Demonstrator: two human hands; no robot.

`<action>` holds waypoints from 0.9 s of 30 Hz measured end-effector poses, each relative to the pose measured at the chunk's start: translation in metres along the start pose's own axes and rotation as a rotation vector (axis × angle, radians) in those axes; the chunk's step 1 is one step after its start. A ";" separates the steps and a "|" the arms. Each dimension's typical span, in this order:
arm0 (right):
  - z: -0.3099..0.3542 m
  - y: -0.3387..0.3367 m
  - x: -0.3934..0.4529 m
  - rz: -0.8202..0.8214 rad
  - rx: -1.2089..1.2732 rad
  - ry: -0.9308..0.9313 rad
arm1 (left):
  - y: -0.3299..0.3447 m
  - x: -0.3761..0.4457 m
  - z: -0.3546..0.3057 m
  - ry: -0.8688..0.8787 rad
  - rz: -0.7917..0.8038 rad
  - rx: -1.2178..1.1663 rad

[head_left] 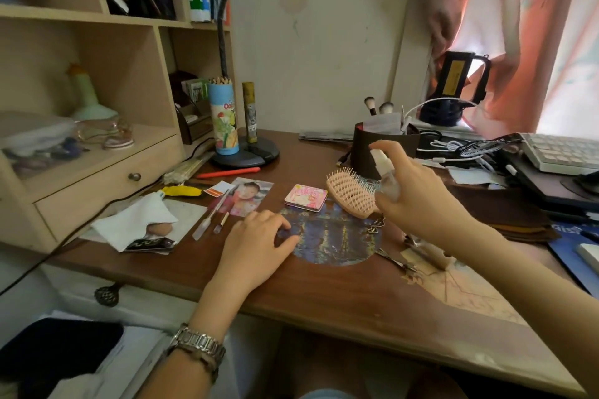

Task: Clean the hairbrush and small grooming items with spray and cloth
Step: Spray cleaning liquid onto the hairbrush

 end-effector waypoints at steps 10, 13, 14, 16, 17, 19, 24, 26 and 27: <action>0.011 0.019 0.020 0.048 0.018 -0.007 | 0.002 0.002 0.004 -0.007 0.006 -0.020; 0.012 0.021 0.021 0.064 -0.003 -0.012 | 0.002 0.001 0.004 -0.008 0.007 -0.029; 0.013 0.021 0.022 0.068 -0.008 -0.016 | 0.002 0.001 0.004 -0.007 0.005 -0.032; 0.014 0.021 0.021 0.067 -0.016 -0.021 | 0.001 0.001 0.004 -0.001 0.000 -0.033; 0.015 0.020 0.021 0.063 -0.020 -0.023 | 0.002 0.002 0.004 0.000 -0.001 -0.031; 0.015 0.020 0.021 0.059 -0.033 -0.022 | 0.002 0.002 0.005 -0.001 0.002 -0.031; 0.013 0.016 0.017 0.065 -0.024 -0.032 | 0.002 0.002 0.005 -0.006 0.006 -0.035; 0.010 0.011 0.013 0.058 -0.020 -0.027 | 0.002 0.002 0.005 -0.005 0.002 -0.033; 0.008 0.007 0.010 0.051 -0.019 -0.022 | 0.002 0.001 0.004 -0.005 0.004 -0.032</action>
Point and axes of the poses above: each hand's wrist, its own x-axis towards the middle knuckle, its own y-axis out of the palm, z = x × y, the point moved 5 cm from there along x, towards the middle knuckle, and after that the axes turned 13 degrees about z, right-handed, at the moved point
